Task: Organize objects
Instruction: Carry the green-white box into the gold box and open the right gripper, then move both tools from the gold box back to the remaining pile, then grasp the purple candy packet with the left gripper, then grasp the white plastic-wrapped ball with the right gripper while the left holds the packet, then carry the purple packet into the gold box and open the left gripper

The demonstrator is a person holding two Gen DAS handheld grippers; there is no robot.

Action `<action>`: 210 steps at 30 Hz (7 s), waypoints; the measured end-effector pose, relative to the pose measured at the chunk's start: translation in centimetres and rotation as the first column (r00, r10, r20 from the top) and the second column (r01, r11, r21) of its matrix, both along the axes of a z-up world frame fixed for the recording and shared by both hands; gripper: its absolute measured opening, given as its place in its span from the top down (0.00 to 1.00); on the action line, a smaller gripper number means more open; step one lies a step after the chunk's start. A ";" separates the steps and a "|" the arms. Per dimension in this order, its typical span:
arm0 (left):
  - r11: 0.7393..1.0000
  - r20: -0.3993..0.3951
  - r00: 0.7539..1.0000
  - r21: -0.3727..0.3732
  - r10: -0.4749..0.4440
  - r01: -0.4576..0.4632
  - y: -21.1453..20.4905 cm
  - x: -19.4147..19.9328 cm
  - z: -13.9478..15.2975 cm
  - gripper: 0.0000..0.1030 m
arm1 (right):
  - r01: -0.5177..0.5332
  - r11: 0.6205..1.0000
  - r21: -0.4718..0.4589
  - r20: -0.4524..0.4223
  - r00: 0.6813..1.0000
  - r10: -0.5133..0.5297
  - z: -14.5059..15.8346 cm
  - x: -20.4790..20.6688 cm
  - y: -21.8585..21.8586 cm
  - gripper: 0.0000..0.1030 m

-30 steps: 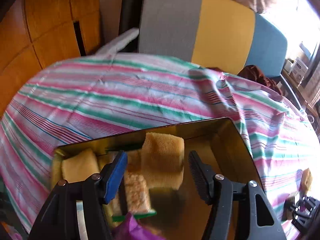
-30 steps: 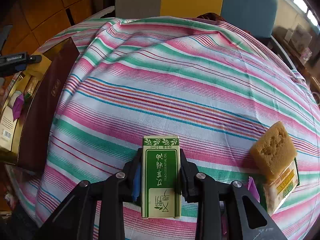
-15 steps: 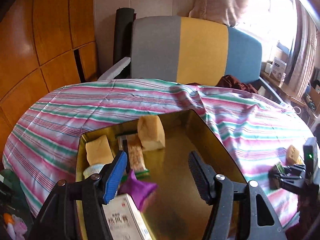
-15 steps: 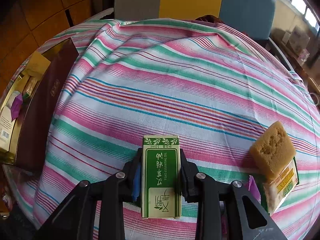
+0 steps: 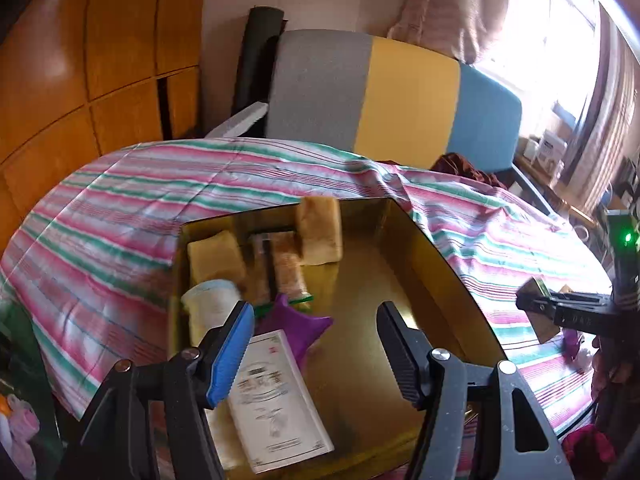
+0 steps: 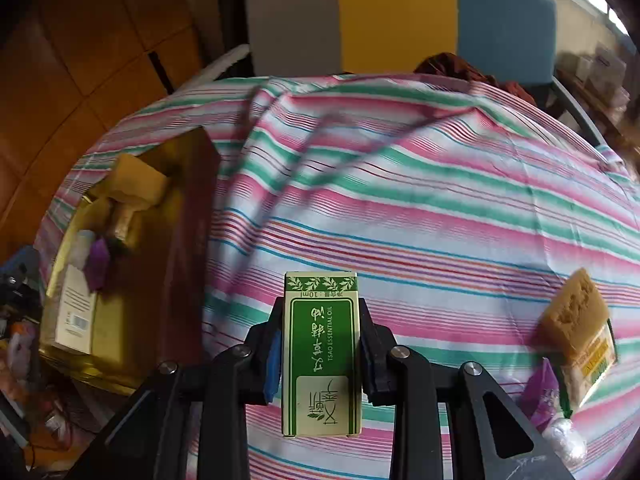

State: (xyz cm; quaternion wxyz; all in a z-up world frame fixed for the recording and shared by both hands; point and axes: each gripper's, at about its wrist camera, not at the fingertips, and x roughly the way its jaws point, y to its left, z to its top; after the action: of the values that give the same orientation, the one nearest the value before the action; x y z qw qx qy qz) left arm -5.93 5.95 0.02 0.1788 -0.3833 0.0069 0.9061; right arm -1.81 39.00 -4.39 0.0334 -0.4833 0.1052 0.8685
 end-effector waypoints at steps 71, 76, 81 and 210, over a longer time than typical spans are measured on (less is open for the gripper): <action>0.946 0.008 0.950 -0.093 -0.311 0.311 9.1 6.1 -0.7 0.34 | 0.541 0.841 -0.025 -0.199 0.822 -0.534 4.6 15.0 15.0 0.00; 0.919 0.046 0.922 -0.073 -0.385 0.387 13.1 6.6 -1.0 0.34 | 0.657 0.727 -0.197 -0.182 0.704 -0.686 3.0 18.8 18.9 0.00; 0.883 0.085 0.882 -0.026 -0.464 0.468 17.4 7.2 -1.5 0.34 | 0.661 0.678 -0.322 -0.260 0.626 -0.735 3.7 20.8 19.6 0.00; 0.767 0.144 0.753 0.139 -0.641 0.626 17.4 12.3 -6.5 0.60 | 0.217 0.971 0.097 0.291 0.927 -0.236 -3.9 10.5 12.4 0.61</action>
State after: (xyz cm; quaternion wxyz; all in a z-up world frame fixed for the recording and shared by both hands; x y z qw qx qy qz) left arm 6.33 23.38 -6.45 0.4907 -0.4323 0.0825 0.7520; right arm 8.74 51.44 -8.31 0.1641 -0.5931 0.1265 0.7781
